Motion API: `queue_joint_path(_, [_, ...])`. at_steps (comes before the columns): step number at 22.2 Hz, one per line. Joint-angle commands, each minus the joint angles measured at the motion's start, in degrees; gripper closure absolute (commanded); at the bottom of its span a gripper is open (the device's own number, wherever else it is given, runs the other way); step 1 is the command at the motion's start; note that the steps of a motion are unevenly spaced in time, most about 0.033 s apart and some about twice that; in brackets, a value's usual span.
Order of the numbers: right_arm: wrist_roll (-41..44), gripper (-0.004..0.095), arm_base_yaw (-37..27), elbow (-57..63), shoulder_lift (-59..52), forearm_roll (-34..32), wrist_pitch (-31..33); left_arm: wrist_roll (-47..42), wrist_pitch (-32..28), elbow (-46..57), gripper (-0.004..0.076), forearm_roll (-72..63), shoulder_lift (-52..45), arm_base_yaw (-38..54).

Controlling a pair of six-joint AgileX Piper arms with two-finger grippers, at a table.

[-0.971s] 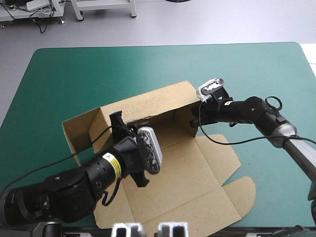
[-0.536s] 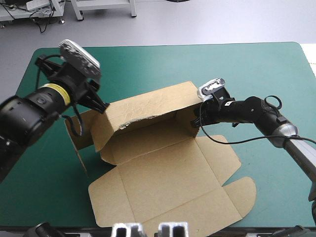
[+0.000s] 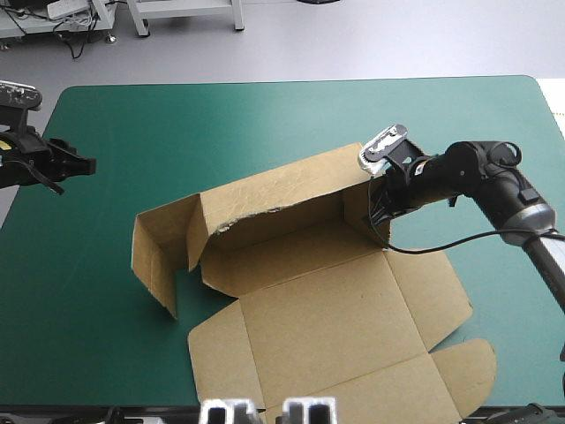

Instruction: Fold the box

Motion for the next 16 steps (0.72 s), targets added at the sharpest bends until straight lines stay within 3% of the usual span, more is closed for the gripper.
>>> queue_joint_path(1, [2.96, 0.0932, -0.45, -5.83, -1.53, -7.47, 11.49, 0.22, -2.69, -1.63, 0.0416, -2.37, -1.02, 0.53])
queue_joint_path(2, [4.57, 0.0933, -0.45, -7.7, -0.06, -10.3, 15.2, 0.37, -3.25, -1.63, 0.0416, -3.12, -1.02, 0.53])
queue_joint_path(6, [4.28, 0.0933, -3.51, -10.79, 6.9, -6.07, 15.09, 1.87, -3.45, -1.63, 0.0416, -4.67, -1.02, 0.53])
queue_joint_path(12, [5.79, 0.0928, -5.06, -26.54, 25.27, -5.44, 15.09, 1.87, -3.45, -1.63, 0.0416, -5.15, -0.68, 0.53])
queue_joint_path(14, [5.93, 0.0894, -5.06, -30.13, 27.71, -5.44, 15.09, 1.87, -3.45, -1.63, 0.0416, -4.94, -0.49, 0.53])
queue_joint_path(16, [5.93, 0.079, -5.06, -33.7, 29.15, -5.19, 15.09, 1.87, -3.29, -1.63, 0.0416, -5.19, -0.4, 0.53])
